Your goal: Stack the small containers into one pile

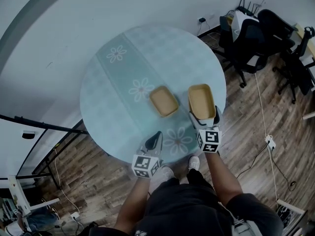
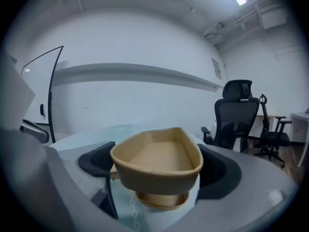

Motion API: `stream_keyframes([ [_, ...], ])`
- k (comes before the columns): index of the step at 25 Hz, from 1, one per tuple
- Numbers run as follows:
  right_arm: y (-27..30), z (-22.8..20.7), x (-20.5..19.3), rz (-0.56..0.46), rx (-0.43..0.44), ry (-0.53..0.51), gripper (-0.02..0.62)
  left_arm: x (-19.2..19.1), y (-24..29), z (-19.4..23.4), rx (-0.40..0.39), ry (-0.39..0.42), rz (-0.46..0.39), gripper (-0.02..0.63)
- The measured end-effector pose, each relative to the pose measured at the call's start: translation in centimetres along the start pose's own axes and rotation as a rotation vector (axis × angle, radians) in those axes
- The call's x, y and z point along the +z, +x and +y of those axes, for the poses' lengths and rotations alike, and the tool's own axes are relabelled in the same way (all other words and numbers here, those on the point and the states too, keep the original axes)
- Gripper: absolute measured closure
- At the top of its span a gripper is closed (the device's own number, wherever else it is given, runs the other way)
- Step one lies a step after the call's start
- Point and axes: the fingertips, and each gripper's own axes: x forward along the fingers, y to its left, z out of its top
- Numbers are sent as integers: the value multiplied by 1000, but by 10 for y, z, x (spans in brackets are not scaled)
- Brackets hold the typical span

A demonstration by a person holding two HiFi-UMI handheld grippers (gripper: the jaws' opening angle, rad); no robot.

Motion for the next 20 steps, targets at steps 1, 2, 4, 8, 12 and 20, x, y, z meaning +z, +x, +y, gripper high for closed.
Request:
stream_keyframes([
  [1, 2, -2, -3, 8, -6, 2, 64, -2, 1, 1, 2, -5, 6, 601],
  [2, 5, -4, -6, 16, -13, 4, 64, -4, 2, 2, 4, -8, 11, 601],
  [4, 11, -8, -13, 29, -25, 12, 64, -6, 5, 4, 6, -8, 19, 601],
  [8, 28, -11, -28, 57, -49, 18, 64, -5, 11, 12, 8, -6, 26, 601],
  [12, 36, -9, -43, 82, -61, 5, 64, -10, 10, 18, 15, -8, 36, 601],
  [20, 44, -9, -60, 119, -77, -1, 61, -22, 3, 24, 27, -12, 67, 601],
])
